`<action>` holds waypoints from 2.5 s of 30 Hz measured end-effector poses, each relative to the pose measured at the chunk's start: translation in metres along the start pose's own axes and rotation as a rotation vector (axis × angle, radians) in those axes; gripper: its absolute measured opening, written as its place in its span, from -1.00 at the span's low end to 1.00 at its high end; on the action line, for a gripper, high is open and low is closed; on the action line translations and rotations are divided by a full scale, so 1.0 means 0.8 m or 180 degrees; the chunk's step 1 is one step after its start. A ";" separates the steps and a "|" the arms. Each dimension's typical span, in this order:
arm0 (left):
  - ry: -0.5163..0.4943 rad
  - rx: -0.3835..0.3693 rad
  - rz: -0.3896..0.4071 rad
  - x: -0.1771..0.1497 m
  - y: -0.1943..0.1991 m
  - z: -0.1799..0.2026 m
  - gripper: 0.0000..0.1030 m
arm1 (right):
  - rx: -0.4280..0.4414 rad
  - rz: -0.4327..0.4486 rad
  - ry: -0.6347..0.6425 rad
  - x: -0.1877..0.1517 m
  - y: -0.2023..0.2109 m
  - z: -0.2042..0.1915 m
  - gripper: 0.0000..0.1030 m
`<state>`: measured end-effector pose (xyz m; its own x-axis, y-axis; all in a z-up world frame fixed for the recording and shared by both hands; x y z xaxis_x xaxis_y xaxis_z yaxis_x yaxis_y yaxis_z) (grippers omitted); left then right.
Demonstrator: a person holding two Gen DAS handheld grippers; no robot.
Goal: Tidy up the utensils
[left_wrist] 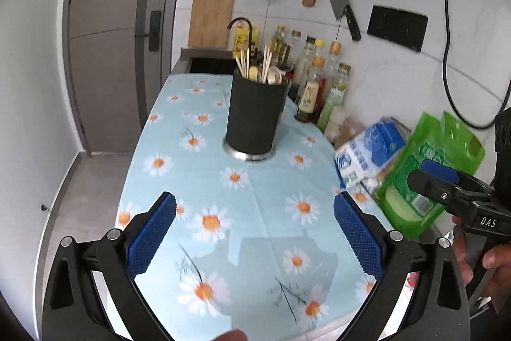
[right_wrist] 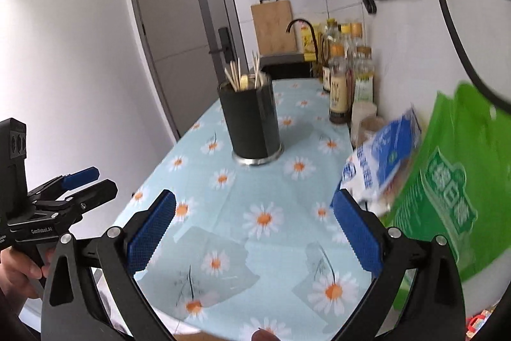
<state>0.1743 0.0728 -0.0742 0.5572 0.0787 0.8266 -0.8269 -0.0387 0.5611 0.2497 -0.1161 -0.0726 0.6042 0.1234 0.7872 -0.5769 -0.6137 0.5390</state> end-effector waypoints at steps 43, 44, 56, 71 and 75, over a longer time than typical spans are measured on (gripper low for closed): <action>-0.0044 -0.0002 -0.0206 -0.044 0.025 0.036 0.87 | 0.0024 -0.0092 0.0133 -0.045 0.038 -0.008 0.90; -0.0048 -0.0005 -0.0214 -0.044 0.024 0.036 0.87 | 0.0022 -0.0087 0.0124 -0.045 0.038 -0.006 0.90; 0.0002 -0.0086 -0.0270 -0.049 0.017 0.037 0.87 | 0.0006 -0.0196 0.0156 -0.053 0.029 -0.002 0.90; -0.0071 -0.0132 -0.0290 -0.052 0.017 0.049 0.87 | -0.0017 -0.0254 0.0075 -0.056 0.027 0.006 0.90; -0.0117 -0.0143 -0.0328 -0.053 0.017 0.054 0.87 | -0.0026 -0.0272 0.0068 -0.059 0.029 0.007 0.90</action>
<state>0.1428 0.0261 -0.1001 0.6413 0.0432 0.7661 -0.7671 0.0123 0.6415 0.2111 -0.1405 -0.0988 0.6396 0.1919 0.7444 -0.5282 -0.5938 0.6070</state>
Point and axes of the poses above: each gripper's, at about its wrist camera, not at the fingertips, and y roughly against the way its jaws point, z to its right, x to its top, the point moved 7 cm from there along -y, roughly the way its jaws point, and after that the axes turned 8 degrees about -y, right-handed, at the moved point
